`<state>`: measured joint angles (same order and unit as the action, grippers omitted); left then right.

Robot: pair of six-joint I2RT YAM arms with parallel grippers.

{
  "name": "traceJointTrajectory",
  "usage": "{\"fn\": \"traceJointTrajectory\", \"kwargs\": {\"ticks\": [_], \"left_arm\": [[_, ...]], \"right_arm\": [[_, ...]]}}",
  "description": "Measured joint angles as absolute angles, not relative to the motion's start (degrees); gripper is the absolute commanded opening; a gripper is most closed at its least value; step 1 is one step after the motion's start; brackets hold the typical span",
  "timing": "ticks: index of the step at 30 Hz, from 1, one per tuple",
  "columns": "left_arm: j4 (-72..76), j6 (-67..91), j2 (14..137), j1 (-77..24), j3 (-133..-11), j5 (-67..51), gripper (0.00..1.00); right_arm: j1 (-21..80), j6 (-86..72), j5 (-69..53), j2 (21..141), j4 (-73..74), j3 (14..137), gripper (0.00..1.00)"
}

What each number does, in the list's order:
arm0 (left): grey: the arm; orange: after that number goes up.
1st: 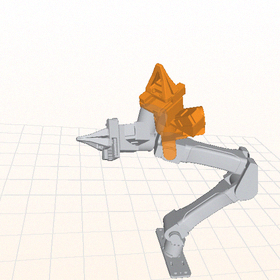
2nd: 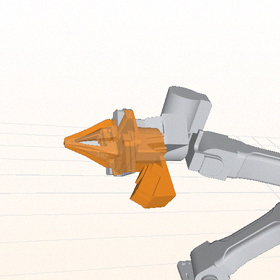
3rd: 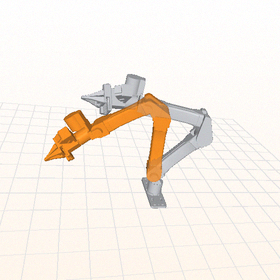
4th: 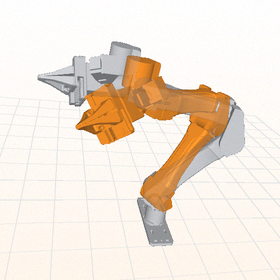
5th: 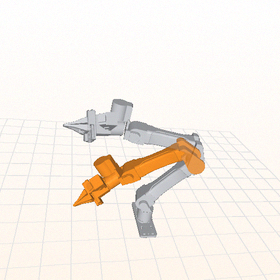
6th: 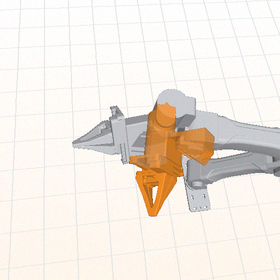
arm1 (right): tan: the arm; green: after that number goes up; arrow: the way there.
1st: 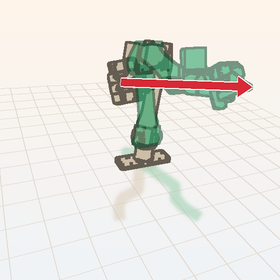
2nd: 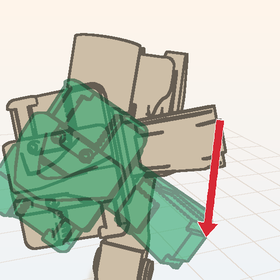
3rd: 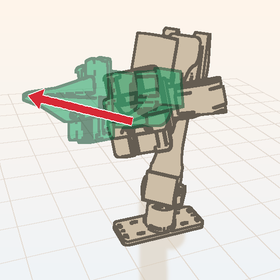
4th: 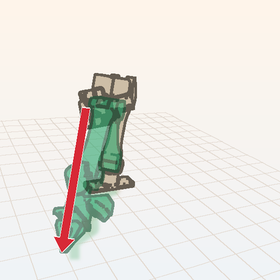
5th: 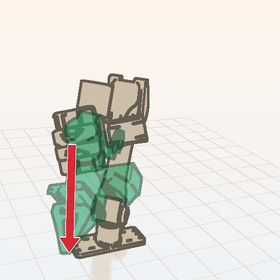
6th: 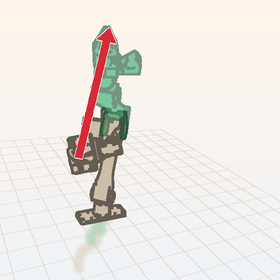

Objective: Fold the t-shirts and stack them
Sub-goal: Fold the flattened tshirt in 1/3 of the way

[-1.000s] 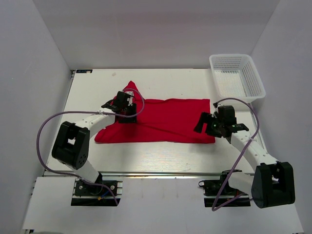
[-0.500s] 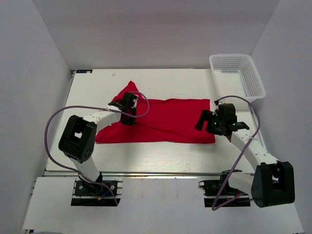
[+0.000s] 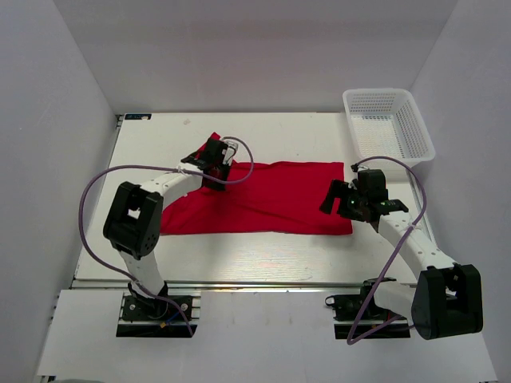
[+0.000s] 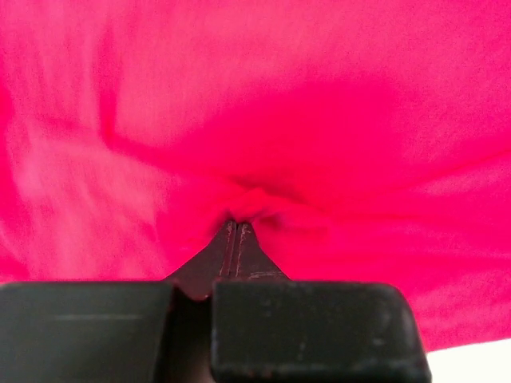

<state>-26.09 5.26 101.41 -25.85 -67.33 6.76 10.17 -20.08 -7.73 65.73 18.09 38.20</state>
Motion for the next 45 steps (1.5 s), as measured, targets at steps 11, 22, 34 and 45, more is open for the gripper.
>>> {"fn": "traceJointTrajectory", "kwargs": {"ticks": [11, 22, 34, 45], "left_arm": [[-23.7, -13.3, 110.3, -25.8, -75.2, -1.5, 0.13], [-16.2, -11.8, 109.9, -25.7, -77.4, 5.7, 0.99], [-5.0, 7.7, 88.6, -24.9, -51.5, 4.1, 1.0], [-2.6, 11.8, 96.0, -24.8, -53.3, 1.3, 1.0]], "right_arm": [[10.2, -18.8, -9.1, 66.2, 18.2, 38.2, 0.9], [10.2, -17.7, -11.4, 66.7, 18.4, 38.2, 0.9], [10.2, -17.3, -13.8, 65.0, 18.3, 38.1, 0.9], [10.2, -17.3, -14.1, 64.4, 18.3, 37.7, 0.9]]}}
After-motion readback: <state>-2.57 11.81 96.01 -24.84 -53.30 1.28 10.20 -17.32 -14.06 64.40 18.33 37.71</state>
